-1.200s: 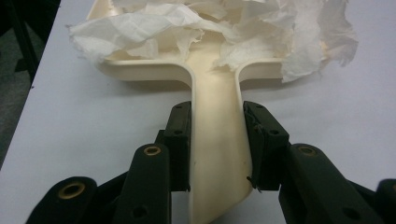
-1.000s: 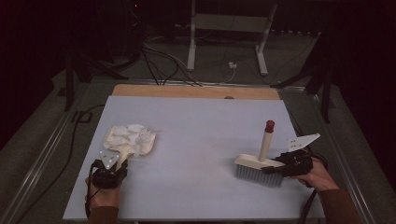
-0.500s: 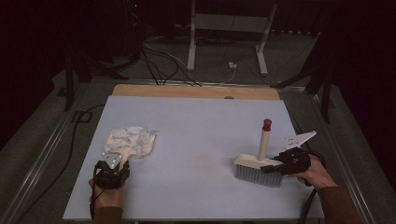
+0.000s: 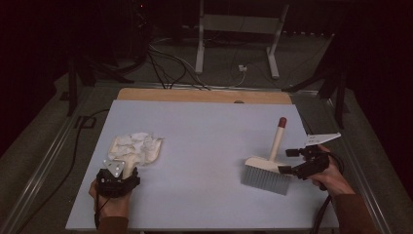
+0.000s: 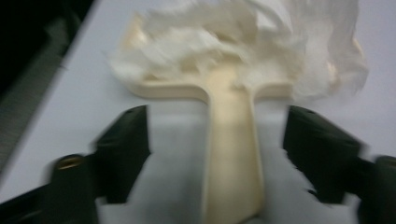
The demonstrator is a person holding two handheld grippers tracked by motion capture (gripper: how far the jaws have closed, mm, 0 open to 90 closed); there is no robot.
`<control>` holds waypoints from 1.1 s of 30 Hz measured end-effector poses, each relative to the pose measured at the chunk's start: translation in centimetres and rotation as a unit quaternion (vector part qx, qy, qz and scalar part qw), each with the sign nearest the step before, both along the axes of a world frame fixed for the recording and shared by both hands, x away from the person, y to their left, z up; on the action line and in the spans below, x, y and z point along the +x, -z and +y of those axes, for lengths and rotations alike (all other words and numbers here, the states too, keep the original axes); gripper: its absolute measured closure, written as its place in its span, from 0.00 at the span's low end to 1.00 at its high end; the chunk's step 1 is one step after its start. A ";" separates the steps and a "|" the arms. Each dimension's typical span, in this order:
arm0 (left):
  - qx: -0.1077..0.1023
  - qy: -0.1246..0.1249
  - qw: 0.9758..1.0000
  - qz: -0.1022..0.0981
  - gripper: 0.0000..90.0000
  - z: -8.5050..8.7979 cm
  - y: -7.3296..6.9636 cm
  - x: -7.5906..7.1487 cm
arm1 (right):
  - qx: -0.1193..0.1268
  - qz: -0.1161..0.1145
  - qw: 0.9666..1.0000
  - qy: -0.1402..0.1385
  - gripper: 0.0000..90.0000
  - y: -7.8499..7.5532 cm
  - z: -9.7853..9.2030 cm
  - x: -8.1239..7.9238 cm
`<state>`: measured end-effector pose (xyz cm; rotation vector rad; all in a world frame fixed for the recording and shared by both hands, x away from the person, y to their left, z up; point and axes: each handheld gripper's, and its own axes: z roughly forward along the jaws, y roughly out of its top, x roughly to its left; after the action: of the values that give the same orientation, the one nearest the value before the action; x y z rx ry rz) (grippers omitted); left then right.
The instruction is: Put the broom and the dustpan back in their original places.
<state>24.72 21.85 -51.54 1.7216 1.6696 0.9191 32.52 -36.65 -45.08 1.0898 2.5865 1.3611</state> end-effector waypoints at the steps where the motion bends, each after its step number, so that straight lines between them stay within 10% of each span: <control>1: -0.003 -0.002 1.000 -0.006 0.18 0.1 -0.2 -0.1 | 0.000 -0.006 1.000 0.017 0.00 -0.1 -0.2 0.0; 13: -0.024 0.045 0.997 -0.060 0.02 1.2 -2.3 -0.9 | -0.022 -0.071 0.993 0.094 0.00 -0.2 1.1 -1.4; 19: -0.039 0.073 0.993 -0.084 0.01 2.0 -3.7 -1.1 | -0.015 -0.117 0.984 0.136 0.00 -0.3 3.2 -3.0; 24: -0.062 0.140 0.984 -0.093 0.01 2.4 -4.3 -1.0 | 0.005 -0.144 0.975 0.171 0.00 -0.1 5.1 -4.1; 33: -0.105 0.234 0.960 -0.111 0.01 2.4 -4.2 -1.3 | 0.021 -0.183 0.963 0.194 0.00 1.4 8.0 -5.9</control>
<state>23.46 24.24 -47.33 1.6898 1.1011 0.6560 26.66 -28.64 -46.49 1.1443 1.9696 1.3680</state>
